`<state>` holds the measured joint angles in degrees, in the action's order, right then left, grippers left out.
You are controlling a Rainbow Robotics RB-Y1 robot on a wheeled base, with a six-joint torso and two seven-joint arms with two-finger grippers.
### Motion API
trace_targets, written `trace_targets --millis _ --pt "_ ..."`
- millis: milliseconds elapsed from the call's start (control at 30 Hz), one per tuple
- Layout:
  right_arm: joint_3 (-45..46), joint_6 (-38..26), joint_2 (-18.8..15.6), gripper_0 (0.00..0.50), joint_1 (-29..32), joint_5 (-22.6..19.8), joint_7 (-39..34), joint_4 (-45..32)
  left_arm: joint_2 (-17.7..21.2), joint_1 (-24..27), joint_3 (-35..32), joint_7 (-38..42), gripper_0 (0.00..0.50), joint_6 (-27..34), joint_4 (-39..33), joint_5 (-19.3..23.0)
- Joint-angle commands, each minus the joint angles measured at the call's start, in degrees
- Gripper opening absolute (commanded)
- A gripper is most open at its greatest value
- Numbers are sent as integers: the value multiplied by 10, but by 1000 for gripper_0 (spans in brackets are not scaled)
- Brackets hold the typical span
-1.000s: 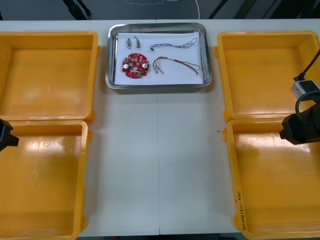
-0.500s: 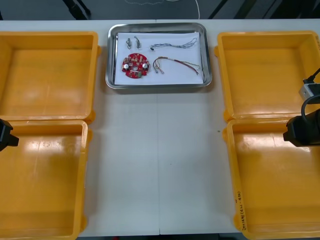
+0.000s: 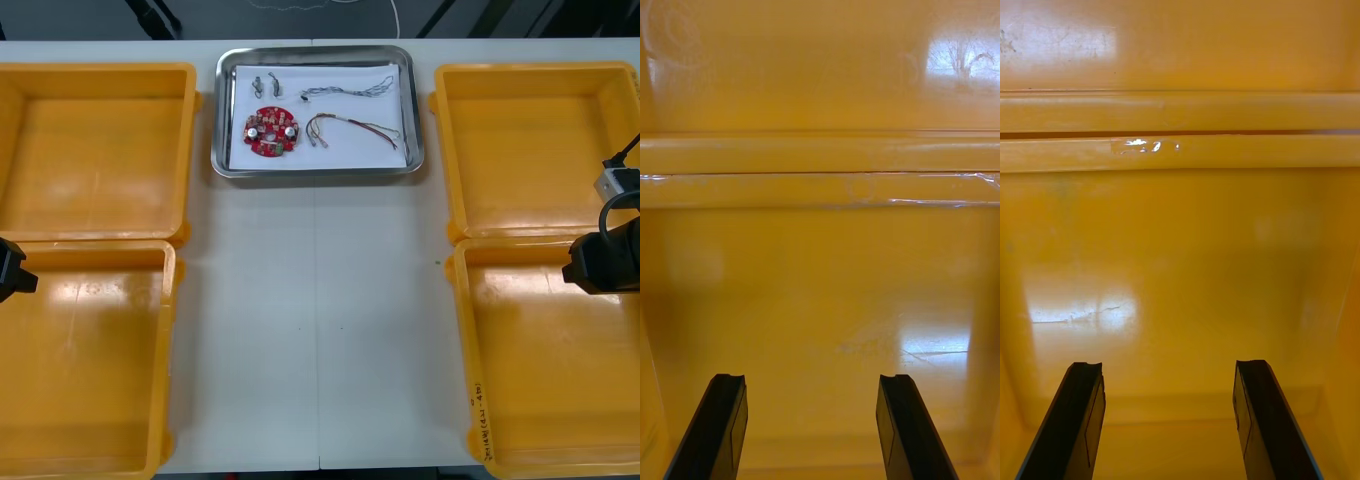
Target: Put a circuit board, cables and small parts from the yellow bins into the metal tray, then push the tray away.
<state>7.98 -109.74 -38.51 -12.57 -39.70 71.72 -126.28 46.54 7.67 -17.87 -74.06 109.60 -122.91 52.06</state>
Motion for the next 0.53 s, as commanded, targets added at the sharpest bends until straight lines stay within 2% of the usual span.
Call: trace_targets --millis 33,533 --pt "21 -3 5 500 7 -2 -19 -19 23 -8 -16 -35 500 4 -16 4" --pt "21 -3 5 500 7 -3 -15 -19 23 -8 -16 -35 500 4 -16 4"
